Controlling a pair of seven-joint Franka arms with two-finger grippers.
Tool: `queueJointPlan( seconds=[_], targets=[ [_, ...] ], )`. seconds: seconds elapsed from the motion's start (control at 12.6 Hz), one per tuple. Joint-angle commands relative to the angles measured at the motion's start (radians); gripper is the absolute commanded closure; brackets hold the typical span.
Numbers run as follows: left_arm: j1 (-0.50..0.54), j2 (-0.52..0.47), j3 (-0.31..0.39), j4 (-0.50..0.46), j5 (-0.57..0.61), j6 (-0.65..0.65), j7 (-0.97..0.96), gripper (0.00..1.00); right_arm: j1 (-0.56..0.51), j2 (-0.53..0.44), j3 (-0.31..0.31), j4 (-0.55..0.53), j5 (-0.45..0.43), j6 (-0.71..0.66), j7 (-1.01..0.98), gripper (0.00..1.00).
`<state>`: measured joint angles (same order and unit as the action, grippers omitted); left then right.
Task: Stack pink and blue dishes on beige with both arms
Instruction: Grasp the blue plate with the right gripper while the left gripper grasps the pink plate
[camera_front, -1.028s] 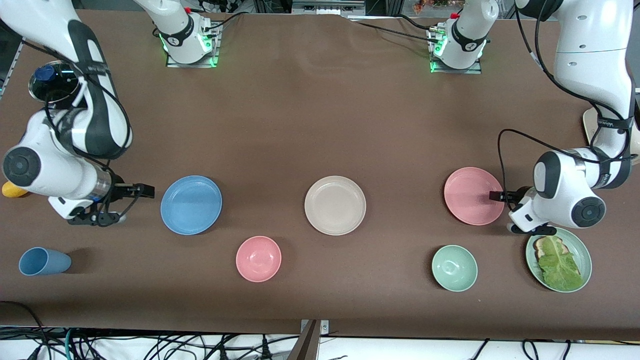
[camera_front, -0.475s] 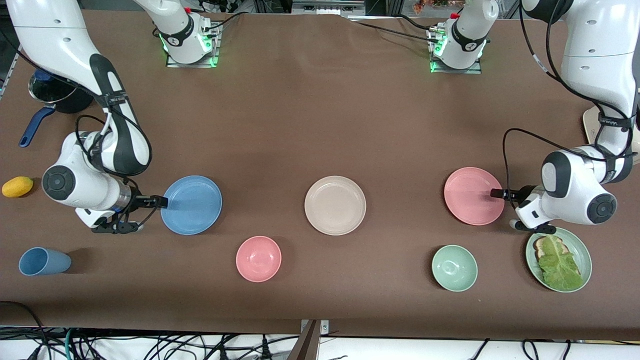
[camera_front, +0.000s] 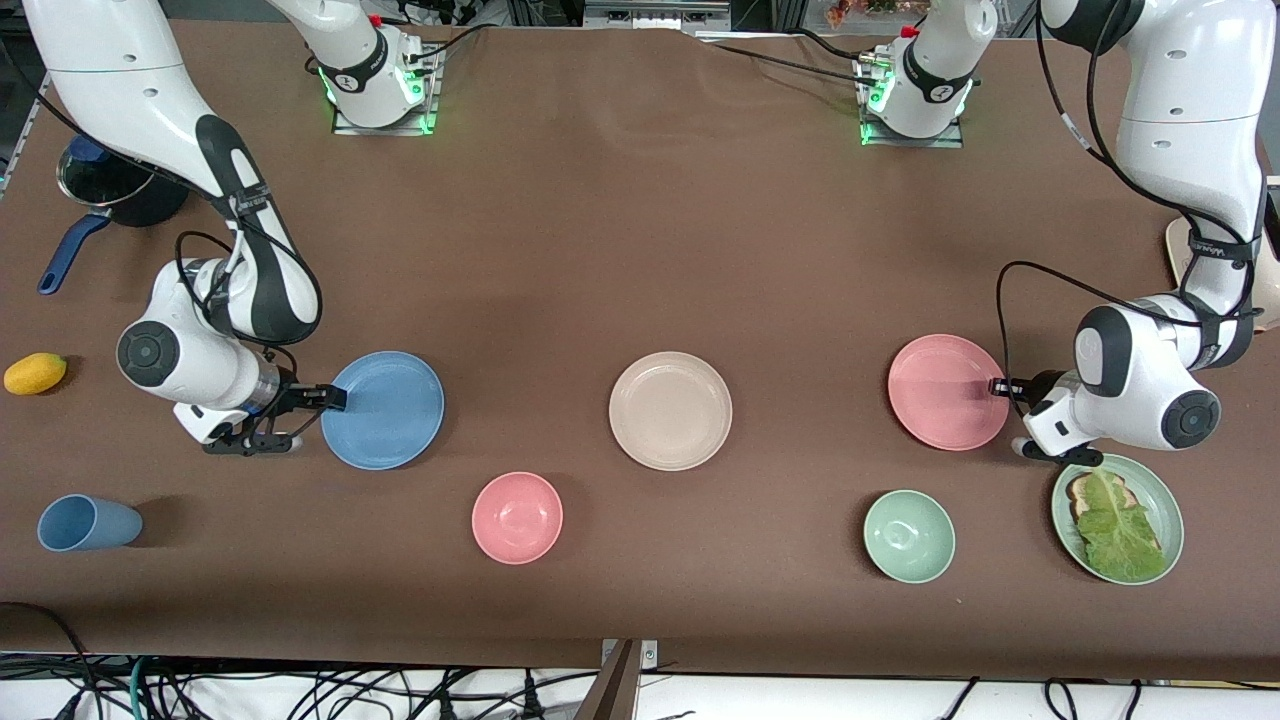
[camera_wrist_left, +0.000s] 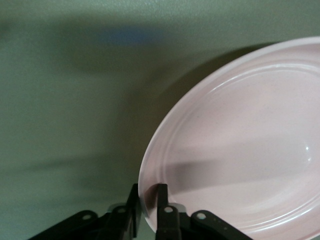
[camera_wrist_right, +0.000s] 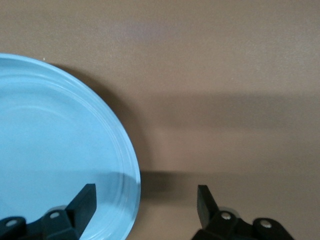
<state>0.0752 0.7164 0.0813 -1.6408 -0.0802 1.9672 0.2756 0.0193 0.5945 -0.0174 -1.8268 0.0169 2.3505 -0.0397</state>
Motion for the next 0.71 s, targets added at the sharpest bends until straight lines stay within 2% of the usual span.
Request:
queueJointPlan(
  seconds=[0.0,0.16,0.32,0.47,0.63],
  targets=[
    [-0.034,-0.009,0.006,0.007,-0.006,-0.001,-0.048,1.00,-0.009,-0.019,0.011,-0.031,0.003,0.021,0.012,0.22],
    [-0.032,-0.038,0.003,0.036,-0.013,-0.048,-0.050,1.00,-0.009,-0.019,0.013,-0.037,0.003,0.023,0.012,0.28],
    [-0.035,-0.067,-0.009,0.132,-0.024,-0.221,-0.100,1.00,-0.009,-0.021,0.014,-0.042,0.003,0.023,0.012,0.35],
    [-0.034,-0.083,-0.078,0.228,-0.064,-0.376,-0.227,1.00,-0.009,-0.019,0.014,-0.042,0.003,0.023,0.012,0.39],
    [-0.034,-0.095,-0.159,0.251,-0.151,-0.409,-0.388,1.00,-0.009,-0.019,0.016,-0.042,0.003,0.023,0.012,0.45]
  ],
)
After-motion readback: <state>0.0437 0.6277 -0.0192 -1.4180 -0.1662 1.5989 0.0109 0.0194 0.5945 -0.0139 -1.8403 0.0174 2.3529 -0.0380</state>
